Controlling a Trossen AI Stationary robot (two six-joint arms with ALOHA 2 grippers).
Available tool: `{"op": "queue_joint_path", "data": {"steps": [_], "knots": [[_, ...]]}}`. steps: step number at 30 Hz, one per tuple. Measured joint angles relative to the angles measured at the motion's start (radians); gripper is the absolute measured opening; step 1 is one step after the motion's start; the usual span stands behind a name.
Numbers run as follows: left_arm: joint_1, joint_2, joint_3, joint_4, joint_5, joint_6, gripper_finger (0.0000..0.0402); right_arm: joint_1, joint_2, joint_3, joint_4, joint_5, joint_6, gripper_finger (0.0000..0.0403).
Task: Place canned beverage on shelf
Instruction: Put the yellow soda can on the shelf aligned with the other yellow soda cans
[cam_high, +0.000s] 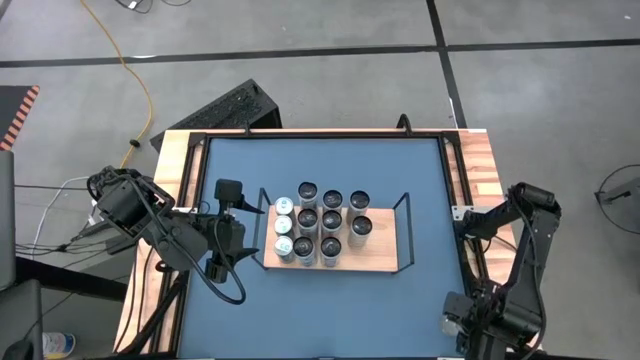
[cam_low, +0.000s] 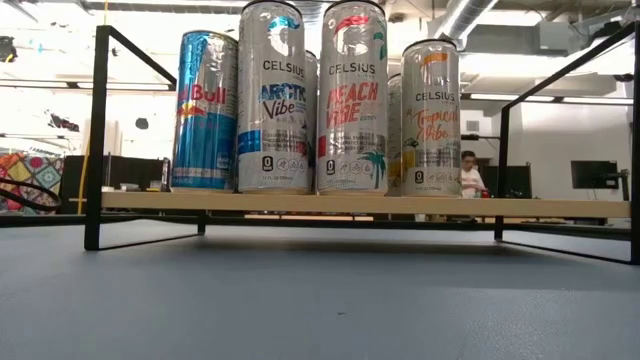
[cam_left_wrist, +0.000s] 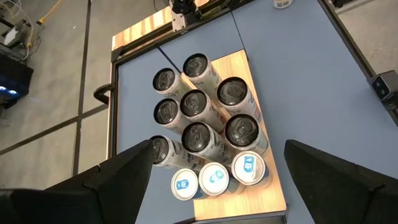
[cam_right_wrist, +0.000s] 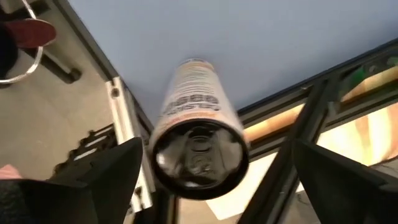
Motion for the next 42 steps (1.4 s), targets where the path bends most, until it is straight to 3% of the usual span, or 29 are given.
{"op": "queue_joint_path", "data": {"steps": [12, 16, 20, 26, 34, 42], "knots": [[0.0, 0.0, 0.0, 0.0, 0.0, 0.001, 0.0348, 0.02, -0.001, -0.031, 0.023, -0.005, 0.043, 0.0396], [0.0, 0.0, 0.0, 0.0, 0.0, 0.008, 0.0348, 0.011, 0.0, -0.072, 0.042, -0.089, 0.045, 0.0396], [0.0, 0.0, 0.0, 0.0, 0.001, 0.008, 0.0348, -0.011, 0.0, -0.081, 0.056, -0.097, 0.036, 0.0391], [0.0, 0.0, 0.0, 0.0, 0.015, -0.007, 0.0348, -0.013, 0.0, -0.08, 0.065, -0.097, 0.043, 0.0339], [0.0, 0.0, 0.0, 0.0, 0.03, -0.009, 0.0348, -0.063, 0.0, -0.079, 0.085, -0.103, 0.063, 0.0212], [0.0, 0.0, 0.0, 0.0, 0.072, -0.027, 0.0348, -0.153, 0.0, -0.079, 0.102, -0.102, 0.06, 0.0207]]}}
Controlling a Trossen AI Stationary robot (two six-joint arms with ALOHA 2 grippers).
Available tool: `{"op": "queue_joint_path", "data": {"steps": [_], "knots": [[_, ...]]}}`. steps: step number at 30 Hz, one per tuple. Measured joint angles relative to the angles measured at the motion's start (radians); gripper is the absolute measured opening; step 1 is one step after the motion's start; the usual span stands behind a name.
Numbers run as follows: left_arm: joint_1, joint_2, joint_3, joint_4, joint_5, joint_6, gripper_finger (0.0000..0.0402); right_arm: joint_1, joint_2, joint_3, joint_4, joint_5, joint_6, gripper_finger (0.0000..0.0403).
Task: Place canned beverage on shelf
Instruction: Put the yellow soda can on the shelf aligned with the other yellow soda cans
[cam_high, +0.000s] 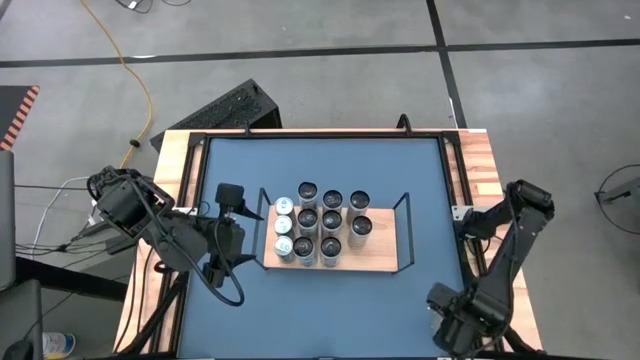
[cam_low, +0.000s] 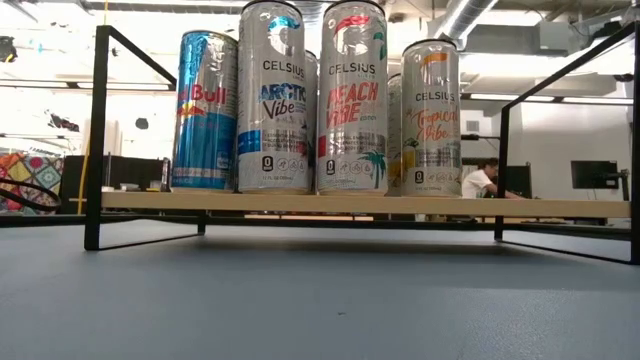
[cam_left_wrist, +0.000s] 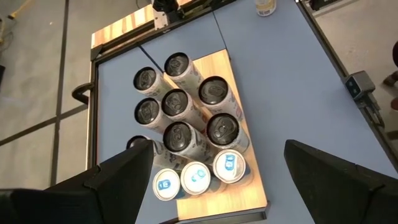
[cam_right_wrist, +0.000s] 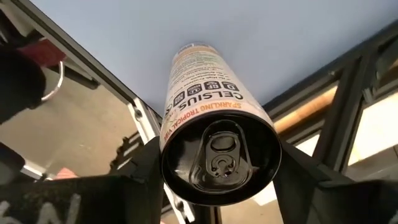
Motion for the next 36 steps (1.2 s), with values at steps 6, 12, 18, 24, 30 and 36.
{"op": "queue_joint_path", "data": {"steps": [6, 12, 18, 24, 30, 36], "knots": [[0.0, 0.0, 0.0, 0.0, 0.002, -0.002, 0.0348, -0.051, 0.001, 0.022, 0.005, 0.07, -0.001, 0.0207], [0.0, 0.0, 0.0, 0.0, 0.002, -0.01, 0.0348, -0.133, 0.002, 0.137, 0.003, 0.109, 0.044, 0.0207], [0.0, 0.0, 0.0, 0.0, 0.002, -0.028, 0.0348, -0.217, 0.002, 0.295, -0.016, 0.126, -0.034, 0.0207], [0.0, 0.0, 0.0, 0.0, 0.001, -0.029, 0.0348, -0.321, 0.066, 0.493, -0.203, 0.123, -0.195, 0.0207], [0.0, 0.0, 0.0, 0.0, 0.003, -0.027, 0.0348, -0.399, 0.223, 0.738, -0.222, 0.146, -0.417, 0.0207], [0.0, 0.0, 0.0, 0.0, 0.007, -0.028, 0.0348, -0.455, 0.304, 0.805, -0.24, 0.163, -0.536, 0.0207]]}}
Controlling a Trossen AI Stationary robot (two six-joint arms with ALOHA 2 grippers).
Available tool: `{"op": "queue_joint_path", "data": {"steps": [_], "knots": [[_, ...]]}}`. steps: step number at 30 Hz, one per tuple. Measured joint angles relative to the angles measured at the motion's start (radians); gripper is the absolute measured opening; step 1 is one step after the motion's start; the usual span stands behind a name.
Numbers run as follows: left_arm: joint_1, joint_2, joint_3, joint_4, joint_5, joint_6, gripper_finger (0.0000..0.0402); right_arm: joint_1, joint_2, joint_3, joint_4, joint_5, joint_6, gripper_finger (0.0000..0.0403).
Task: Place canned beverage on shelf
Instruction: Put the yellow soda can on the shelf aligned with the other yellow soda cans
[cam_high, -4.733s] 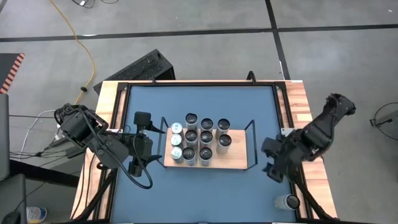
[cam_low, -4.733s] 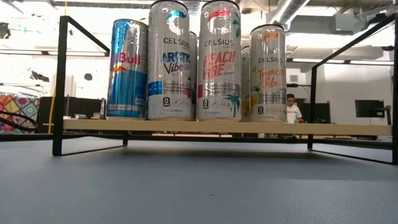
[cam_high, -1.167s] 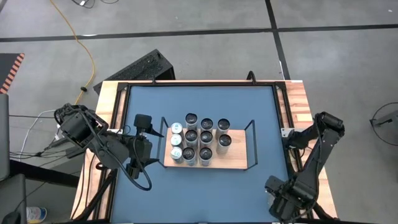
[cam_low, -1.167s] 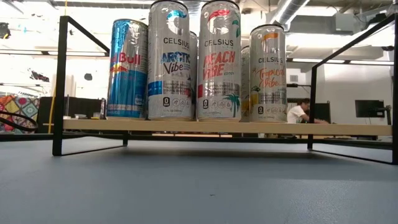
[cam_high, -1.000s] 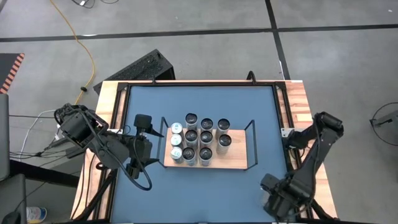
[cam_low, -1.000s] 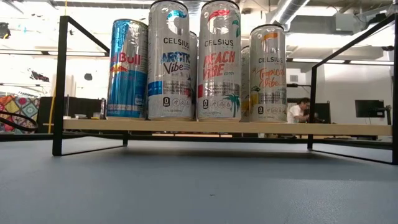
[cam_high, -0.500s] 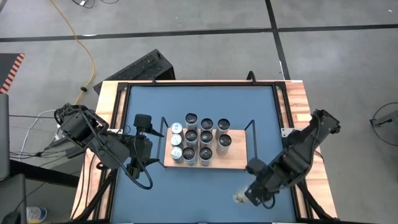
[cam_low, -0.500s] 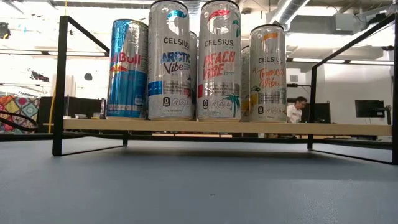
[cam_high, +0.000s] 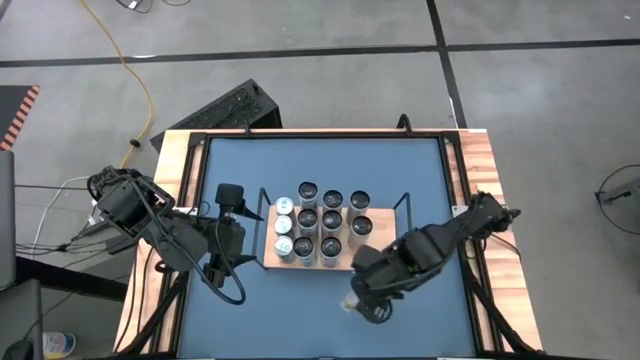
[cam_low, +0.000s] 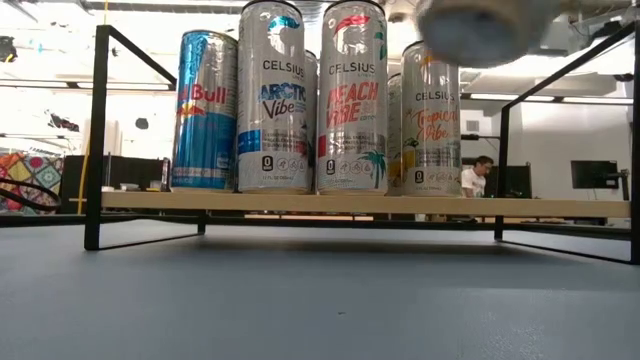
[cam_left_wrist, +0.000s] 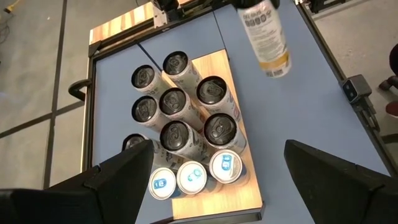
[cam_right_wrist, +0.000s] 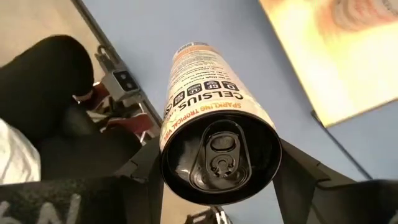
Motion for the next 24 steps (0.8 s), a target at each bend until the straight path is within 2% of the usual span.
{"op": "queue_joint_path", "data": {"steps": [12, 21, 24], "knots": [[0.0, 0.0, 0.0, 0.001, -0.001, 0.003, 0.0348, -0.055, 0.0, -0.055, 0.003, 0.039, -0.006, 0.0207], [0.0, 0.0, 0.0, 0.003, -0.002, -0.01, 0.0348, -0.088, -0.021, -0.055, 0.004, 0.002, -0.039, 0.0207], [0.0, 0.0, 0.0, -0.001, -0.001, -0.015, 0.0348, -0.087, -0.065, -0.085, 0.009, 0.0, -0.018, 0.0207]]}}
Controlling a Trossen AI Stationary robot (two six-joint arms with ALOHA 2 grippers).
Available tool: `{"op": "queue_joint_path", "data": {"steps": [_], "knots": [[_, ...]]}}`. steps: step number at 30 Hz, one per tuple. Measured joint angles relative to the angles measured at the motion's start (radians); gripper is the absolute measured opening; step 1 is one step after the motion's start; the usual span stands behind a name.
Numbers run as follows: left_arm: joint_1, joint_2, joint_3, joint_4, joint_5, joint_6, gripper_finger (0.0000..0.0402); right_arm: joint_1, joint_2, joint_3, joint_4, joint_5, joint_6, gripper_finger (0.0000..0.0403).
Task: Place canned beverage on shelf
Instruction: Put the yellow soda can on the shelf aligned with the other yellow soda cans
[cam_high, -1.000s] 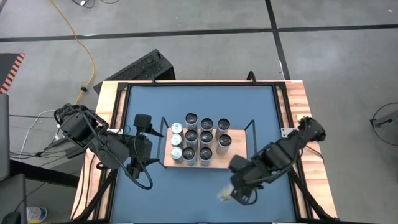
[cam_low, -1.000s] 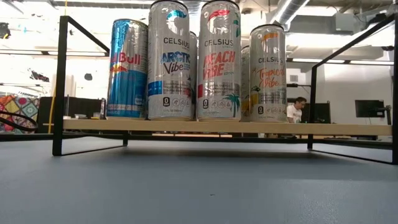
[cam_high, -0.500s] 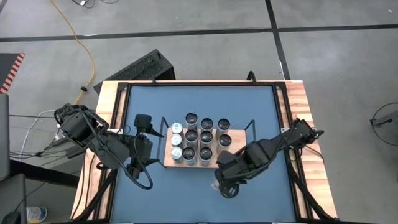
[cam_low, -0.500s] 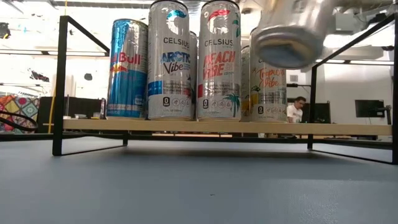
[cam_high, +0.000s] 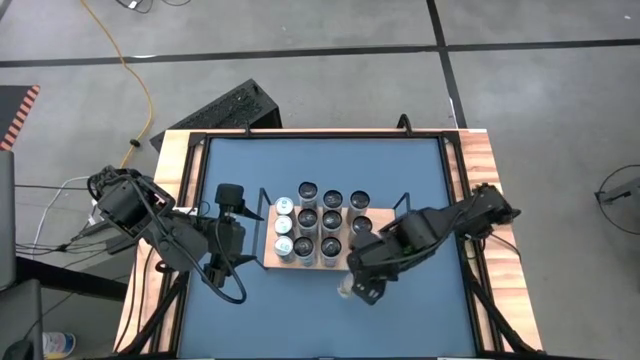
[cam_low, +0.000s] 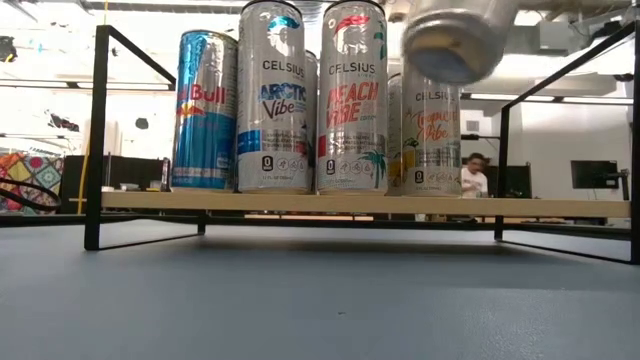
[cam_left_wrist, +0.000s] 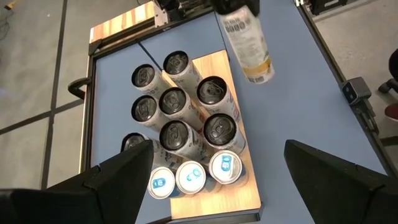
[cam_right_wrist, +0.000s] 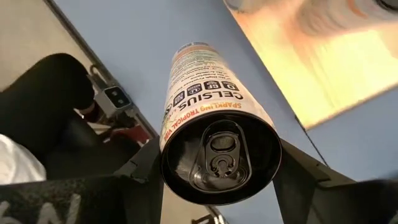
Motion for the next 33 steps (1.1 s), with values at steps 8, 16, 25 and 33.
{"op": "queue_joint_path", "data": {"steps": [8, 16, 25, 33], "knots": [[0.0, 0.0, 0.0, 0.001, -0.001, 0.013, 0.0348, -0.019, -0.166, -0.265, -0.005, -0.048, 0.092, 0.0207], [0.0, 0.0, 0.0, 0.003, -0.012, 0.014, 0.0348, -0.046, -0.164, -0.311, -0.002, -0.067, 0.07, 0.0208], [0.0, 0.0, 0.0, 0.005, -0.02, 0.019, 0.0348, -0.124, -0.126, -0.312, -0.005, -0.091, -0.012, 0.021], [0.0, 0.0, 0.0, 0.005, -0.021, 0.026, 0.0348, -0.145, -0.126, -0.312, -0.006, -0.093, -0.014, 0.0211]]}}
